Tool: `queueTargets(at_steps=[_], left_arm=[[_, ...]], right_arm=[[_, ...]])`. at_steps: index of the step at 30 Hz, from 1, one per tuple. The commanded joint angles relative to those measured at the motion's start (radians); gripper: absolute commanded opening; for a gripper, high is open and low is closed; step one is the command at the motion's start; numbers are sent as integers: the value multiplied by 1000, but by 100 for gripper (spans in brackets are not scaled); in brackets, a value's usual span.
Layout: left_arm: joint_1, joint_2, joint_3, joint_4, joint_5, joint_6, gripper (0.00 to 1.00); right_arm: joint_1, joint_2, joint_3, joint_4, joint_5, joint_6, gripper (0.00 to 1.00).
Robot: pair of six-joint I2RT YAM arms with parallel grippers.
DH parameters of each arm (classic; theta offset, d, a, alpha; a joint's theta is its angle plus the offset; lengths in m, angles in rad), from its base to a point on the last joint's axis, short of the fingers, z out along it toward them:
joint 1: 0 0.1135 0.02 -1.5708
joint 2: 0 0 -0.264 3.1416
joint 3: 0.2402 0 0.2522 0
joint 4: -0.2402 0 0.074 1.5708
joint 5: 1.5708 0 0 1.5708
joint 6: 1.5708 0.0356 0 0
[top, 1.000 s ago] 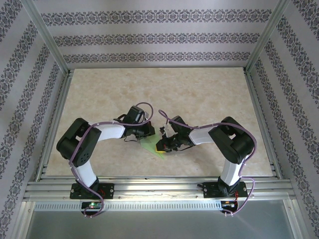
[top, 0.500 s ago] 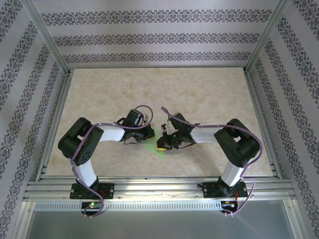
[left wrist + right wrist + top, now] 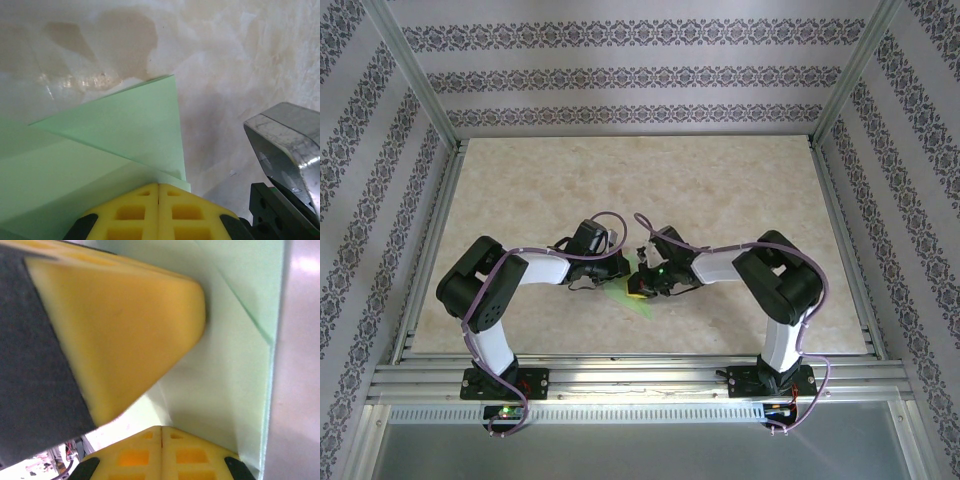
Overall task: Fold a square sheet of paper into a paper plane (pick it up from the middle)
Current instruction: Fourth fold the wing at the center of the table.
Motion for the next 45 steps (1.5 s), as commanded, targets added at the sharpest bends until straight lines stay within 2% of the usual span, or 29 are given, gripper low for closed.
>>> queueTargets(at_steps=[1,28,36,45], left_arm=[[5,27,-46,-65,-78,11,3],[19,22,-44,-78,-81,8,2],[18,13,-38,-77,-70,6,2],[18,3,-42,-70,-60,0,2]], right_arm=[[11,-15,-92,-85,13,-2,3],[3,-287,-349,-134,-64,-55,6],[-2,-400,-257,-131,-79,-17,7],[-7,-246,-112,-88,-30,46,5]])
